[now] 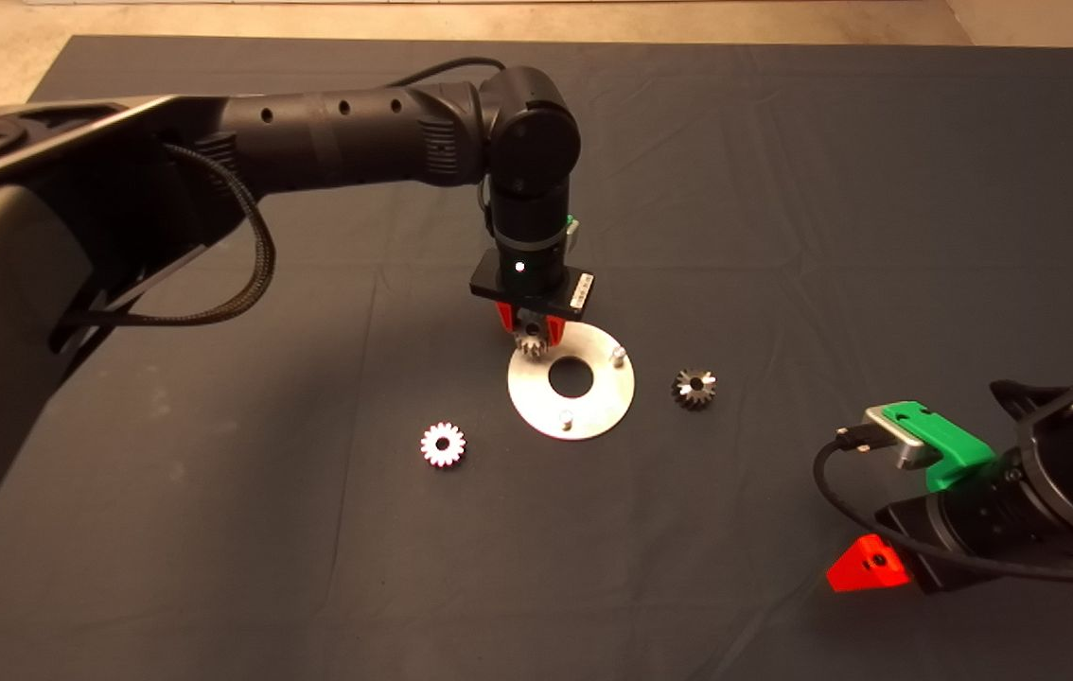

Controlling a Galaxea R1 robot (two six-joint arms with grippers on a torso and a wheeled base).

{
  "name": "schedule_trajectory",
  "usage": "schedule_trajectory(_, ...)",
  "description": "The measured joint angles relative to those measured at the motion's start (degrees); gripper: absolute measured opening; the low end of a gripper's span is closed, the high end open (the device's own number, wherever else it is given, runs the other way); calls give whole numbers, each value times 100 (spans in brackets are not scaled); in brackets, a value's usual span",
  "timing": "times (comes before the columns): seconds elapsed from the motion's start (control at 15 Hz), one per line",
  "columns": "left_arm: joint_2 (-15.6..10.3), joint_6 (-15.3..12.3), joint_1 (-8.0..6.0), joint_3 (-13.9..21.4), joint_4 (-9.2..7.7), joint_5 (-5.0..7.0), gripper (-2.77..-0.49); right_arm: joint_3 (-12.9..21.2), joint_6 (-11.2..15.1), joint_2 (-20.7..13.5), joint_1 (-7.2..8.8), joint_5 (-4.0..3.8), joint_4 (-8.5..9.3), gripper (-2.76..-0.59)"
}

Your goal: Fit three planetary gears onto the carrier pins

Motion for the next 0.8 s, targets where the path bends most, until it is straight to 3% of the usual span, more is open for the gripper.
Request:
schedule_trajectory(0.4, 9, 5, -5, 39, 1, 15, -195, 0, 0, 0, 0, -2, 1, -59)
schedule_trajectory(0.6, -134, -37, -187, 571, -2, 33, -180, 0, 0, -2, 0, 2, 0, -59)
schedule_trajectory(0.8, -725, -413, -269, 1515, -2, 23, -164, -4, -47, -5, 0, -5, -1, -59)
